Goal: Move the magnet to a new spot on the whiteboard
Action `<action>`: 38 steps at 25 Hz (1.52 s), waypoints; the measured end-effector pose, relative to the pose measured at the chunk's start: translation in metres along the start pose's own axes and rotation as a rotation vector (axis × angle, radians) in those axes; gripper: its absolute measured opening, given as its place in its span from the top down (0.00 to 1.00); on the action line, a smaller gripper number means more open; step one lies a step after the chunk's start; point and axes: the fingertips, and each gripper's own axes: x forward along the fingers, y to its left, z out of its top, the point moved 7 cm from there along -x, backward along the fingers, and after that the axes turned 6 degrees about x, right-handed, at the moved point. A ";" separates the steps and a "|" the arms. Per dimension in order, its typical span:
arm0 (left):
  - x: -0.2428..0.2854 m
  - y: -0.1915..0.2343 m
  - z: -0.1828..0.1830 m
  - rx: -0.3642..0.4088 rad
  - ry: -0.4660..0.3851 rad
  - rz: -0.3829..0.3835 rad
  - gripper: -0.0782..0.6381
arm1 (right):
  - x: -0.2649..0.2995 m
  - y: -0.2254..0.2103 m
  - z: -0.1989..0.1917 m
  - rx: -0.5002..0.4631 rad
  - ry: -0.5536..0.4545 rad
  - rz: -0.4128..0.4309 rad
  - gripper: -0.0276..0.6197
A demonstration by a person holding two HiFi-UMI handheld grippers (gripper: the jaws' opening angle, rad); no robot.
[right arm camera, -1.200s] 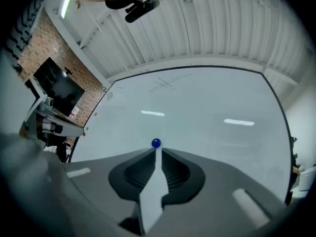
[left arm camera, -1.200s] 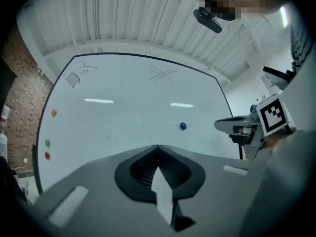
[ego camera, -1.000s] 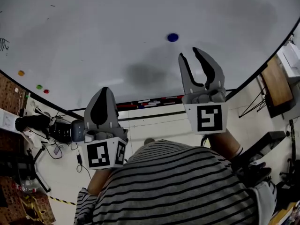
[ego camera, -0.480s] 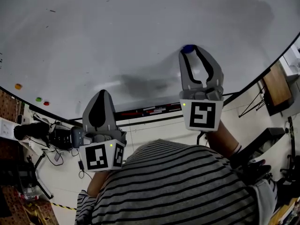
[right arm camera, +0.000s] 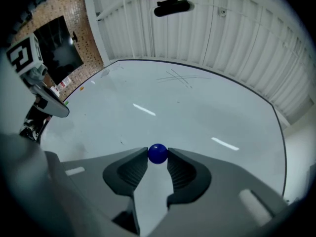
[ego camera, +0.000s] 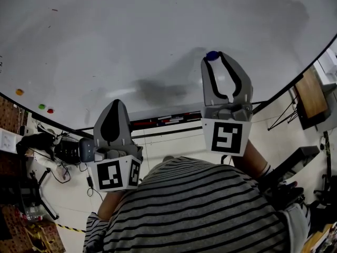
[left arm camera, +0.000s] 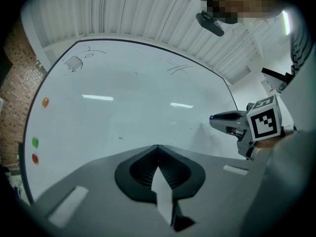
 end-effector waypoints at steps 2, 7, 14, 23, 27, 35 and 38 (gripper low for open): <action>-0.008 -0.010 0.004 0.011 -0.002 0.010 0.87 | -0.017 -0.006 0.000 0.055 -0.004 0.004 0.77; -0.030 -0.057 0.010 0.020 -0.016 0.022 0.87 | -0.071 -0.025 -0.010 0.137 0.004 0.026 0.77; -0.080 -0.128 0.016 0.025 0.019 0.025 0.87 | -0.144 -0.054 -0.010 0.175 0.027 0.079 0.77; -0.115 -0.141 0.036 0.086 0.002 0.033 0.87 | -0.183 -0.058 0.005 0.214 0.022 0.074 0.77; -0.123 -0.126 0.041 0.081 -0.008 0.034 0.87 | -0.186 -0.048 0.014 0.224 0.029 0.063 0.77; -0.131 -0.107 0.035 0.068 -0.002 0.015 0.87 | -0.186 -0.026 0.022 0.224 0.042 0.051 0.76; -0.130 -0.106 0.034 0.108 0.000 0.011 0.87 | -0.185 -0.021 0.024 0.222 0.041 0.054 0.76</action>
